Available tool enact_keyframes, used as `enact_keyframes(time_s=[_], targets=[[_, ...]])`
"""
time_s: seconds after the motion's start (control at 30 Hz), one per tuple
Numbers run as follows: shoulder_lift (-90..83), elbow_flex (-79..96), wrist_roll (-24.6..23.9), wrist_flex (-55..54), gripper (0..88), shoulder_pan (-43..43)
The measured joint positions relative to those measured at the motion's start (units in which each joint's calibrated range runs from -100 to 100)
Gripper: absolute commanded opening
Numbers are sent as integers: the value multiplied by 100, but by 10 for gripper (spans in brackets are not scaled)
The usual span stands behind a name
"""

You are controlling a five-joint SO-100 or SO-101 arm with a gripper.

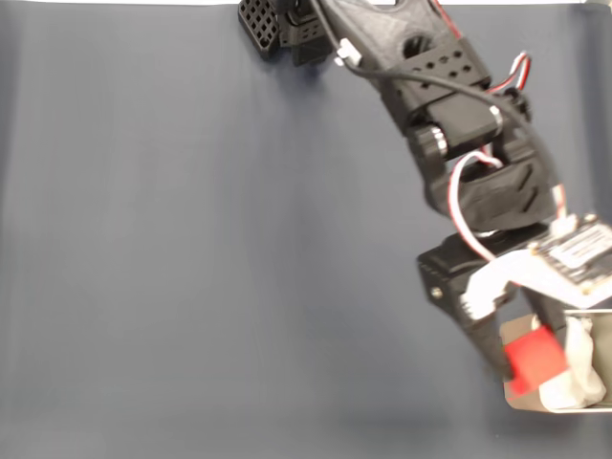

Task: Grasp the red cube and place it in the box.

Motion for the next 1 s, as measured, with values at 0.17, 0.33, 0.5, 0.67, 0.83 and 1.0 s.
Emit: enact_keyframes(time_s=[0.17,0.33,0.5,0.67,0.83,1.0], targets=[[69,-18,0,0,31,-274],[321,-136,59,0,27,-490],[643,-280,59,0,25,-631],[955,-425,59,-16,24,-690],[1224,-651,59,-48,24,-772],[1450,-859,59,-143,24,-816]])
